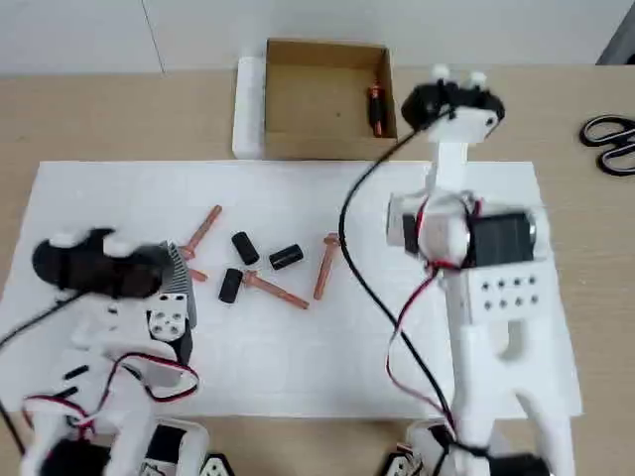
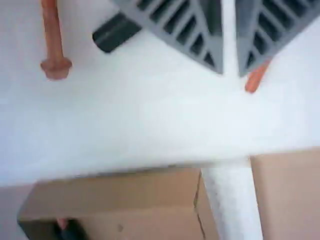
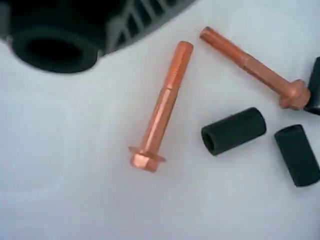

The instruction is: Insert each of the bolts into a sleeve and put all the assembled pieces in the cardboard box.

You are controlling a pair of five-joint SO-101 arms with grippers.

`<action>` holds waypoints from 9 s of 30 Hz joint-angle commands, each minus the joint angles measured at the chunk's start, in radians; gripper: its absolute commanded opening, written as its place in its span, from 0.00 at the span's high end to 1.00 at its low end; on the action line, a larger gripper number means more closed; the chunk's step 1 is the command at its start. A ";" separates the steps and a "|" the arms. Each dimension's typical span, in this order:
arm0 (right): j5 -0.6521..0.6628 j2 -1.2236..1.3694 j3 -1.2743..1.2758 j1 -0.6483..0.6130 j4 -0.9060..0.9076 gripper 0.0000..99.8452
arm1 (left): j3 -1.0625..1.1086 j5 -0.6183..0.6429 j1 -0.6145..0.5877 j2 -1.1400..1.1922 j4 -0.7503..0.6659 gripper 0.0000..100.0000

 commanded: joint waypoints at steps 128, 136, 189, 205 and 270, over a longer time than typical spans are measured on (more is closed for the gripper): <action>0.288 -0.490 1.046 -0.163 -1.389 1.00 | -1.742 0.350 0.308 1.330 0.410 0.99; 0.288 -0.492 1.045 -0.217 -1.532 1.00 | -1.461 0.295 0.307 1.062 0.405 0.99; 0.370 -0.901 1.306 -0.329 -1.669 1.00 | -0.047 0.187 0.400 0.305 -0.873 0.99; 0.348 -0.901 1.307 -0.329 -1.669 1.00 | 0.090 0.187 0.497 0.311 -0.965 0.99; 0.351 -0.854 1.028 -0.062 -1.234 1.00 | 0.166 -0.161 0.129 -0.064 -0.664 0.98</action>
